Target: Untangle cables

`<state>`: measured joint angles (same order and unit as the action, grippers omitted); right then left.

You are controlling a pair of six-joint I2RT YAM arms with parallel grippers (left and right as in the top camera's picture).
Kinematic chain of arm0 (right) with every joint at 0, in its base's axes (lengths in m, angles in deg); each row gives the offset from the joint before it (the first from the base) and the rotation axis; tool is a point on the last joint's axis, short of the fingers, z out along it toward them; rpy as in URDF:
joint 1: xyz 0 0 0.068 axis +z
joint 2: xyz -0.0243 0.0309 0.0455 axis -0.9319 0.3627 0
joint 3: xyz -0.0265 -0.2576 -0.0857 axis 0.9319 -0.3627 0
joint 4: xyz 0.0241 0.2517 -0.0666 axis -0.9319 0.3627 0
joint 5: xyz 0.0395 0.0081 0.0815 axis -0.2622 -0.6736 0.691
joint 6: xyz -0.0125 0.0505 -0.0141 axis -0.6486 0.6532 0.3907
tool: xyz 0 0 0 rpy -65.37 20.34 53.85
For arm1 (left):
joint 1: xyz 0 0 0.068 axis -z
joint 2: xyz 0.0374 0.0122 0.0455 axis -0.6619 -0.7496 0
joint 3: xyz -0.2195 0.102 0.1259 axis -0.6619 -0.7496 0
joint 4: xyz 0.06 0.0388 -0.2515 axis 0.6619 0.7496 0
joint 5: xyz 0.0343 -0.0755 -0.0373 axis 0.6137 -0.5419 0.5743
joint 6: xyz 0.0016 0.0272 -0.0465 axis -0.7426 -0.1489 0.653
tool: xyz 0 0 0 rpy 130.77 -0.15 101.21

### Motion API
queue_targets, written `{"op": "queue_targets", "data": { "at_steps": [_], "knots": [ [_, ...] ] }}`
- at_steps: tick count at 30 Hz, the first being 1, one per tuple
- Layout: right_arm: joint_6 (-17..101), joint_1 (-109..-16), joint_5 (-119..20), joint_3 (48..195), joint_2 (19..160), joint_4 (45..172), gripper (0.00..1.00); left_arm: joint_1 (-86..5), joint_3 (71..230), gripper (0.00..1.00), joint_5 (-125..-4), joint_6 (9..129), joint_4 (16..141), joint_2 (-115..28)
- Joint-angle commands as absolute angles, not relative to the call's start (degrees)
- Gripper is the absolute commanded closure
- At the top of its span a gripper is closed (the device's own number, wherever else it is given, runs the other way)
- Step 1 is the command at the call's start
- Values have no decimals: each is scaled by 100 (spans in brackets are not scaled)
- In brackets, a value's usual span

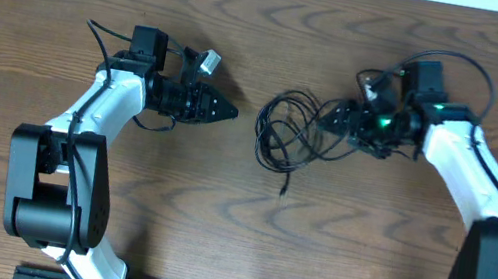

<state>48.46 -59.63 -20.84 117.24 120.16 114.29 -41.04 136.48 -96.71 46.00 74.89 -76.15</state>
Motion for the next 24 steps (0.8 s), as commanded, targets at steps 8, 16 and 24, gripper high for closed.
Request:
{"op": "queue_targets", "data": {
  "at_steps": [8, 16, 24],
  "knots": [
    [4822, -5545, -2451, 11626, 11989, 11471, 10, -4109, 13742, 75, -9636, 4482, 7465, -7633],
    [5301, -4835, -4099, 11602, 12022, 11112, 15, -4109, 13742, 75, -9636, 4484, 7467, -7633],
    [5347, -4337, -5607, 11580, 12033, 10719, 21, -4109, 13742, 75, -9636, 4484, 7467, -7633]
  ]
}}
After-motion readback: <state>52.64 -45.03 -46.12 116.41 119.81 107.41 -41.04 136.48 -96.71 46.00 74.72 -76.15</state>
